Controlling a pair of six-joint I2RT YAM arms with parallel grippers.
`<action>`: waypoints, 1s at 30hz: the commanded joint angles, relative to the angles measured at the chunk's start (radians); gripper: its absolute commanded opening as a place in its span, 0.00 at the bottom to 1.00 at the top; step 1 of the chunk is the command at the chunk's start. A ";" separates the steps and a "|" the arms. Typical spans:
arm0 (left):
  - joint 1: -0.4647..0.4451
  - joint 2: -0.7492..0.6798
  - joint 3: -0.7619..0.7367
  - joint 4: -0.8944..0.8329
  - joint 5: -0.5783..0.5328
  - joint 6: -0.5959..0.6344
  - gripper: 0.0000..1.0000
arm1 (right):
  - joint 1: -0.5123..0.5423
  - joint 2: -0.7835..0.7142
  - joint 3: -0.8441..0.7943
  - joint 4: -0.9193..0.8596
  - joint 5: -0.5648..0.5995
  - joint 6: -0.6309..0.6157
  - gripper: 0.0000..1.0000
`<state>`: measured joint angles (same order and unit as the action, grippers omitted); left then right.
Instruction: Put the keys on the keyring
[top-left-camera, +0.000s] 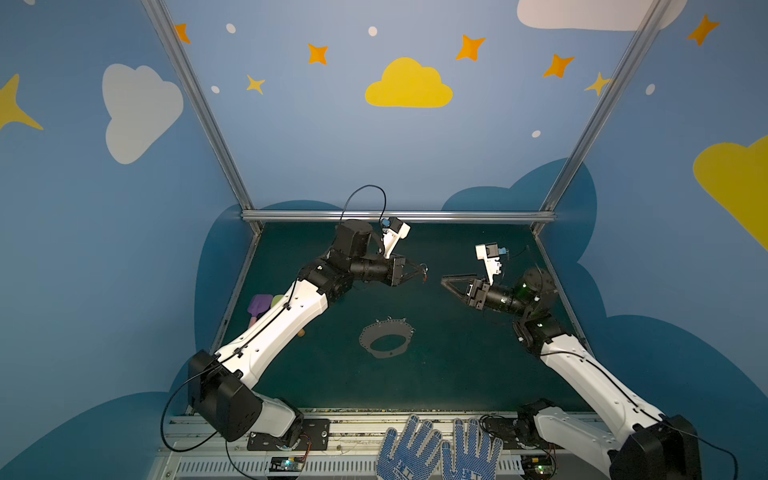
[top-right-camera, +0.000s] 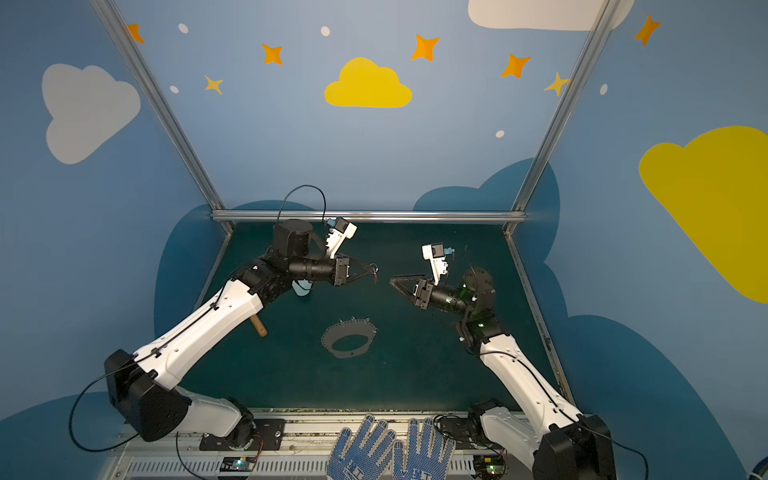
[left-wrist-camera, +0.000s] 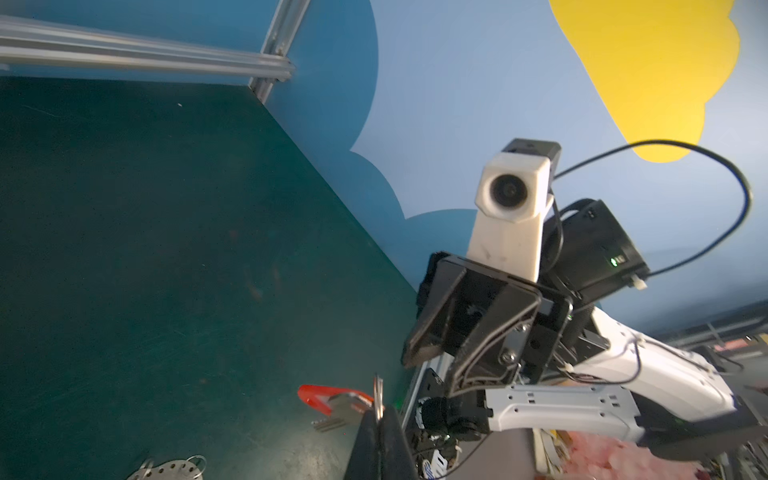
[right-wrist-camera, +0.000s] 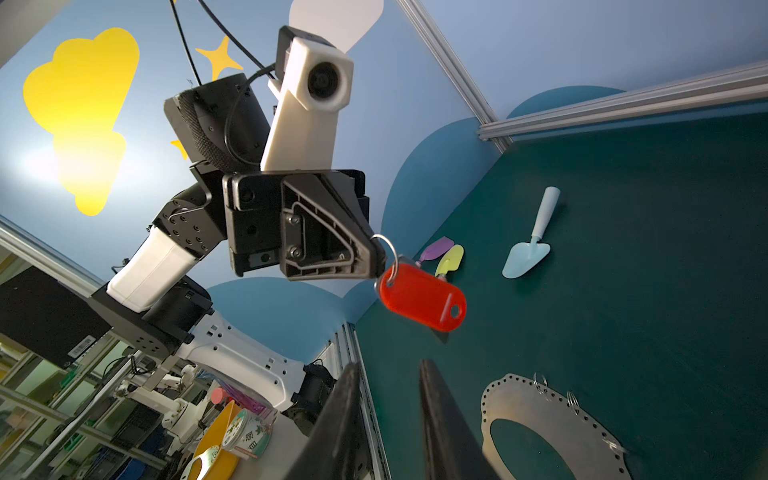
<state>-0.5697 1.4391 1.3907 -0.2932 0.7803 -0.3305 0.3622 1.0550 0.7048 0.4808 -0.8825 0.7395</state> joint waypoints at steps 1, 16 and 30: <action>-0.004 -0.002 0.007 0.006 0.090 -0.007 0.05 | -0.002 0.016 0.011 0.100 -0.030 0.037 0.27; -0.022 -0.009 -0.020 0.040 0.117 -0.014 0.05 | 0.045 0.073 0.060 0.155 -0.086 0.080 0.28; -0.023 -0.012 -0.021 0.044 0.115 -0.013 0.04 | 0.055 0.084 0.080 0.143 -0.106 0.075 0.13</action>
<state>-0.5903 1.4387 1.3758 -0.2718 0.8856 -0.3454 0.4088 1.1366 0.7517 0.6018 -0.9672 0.8139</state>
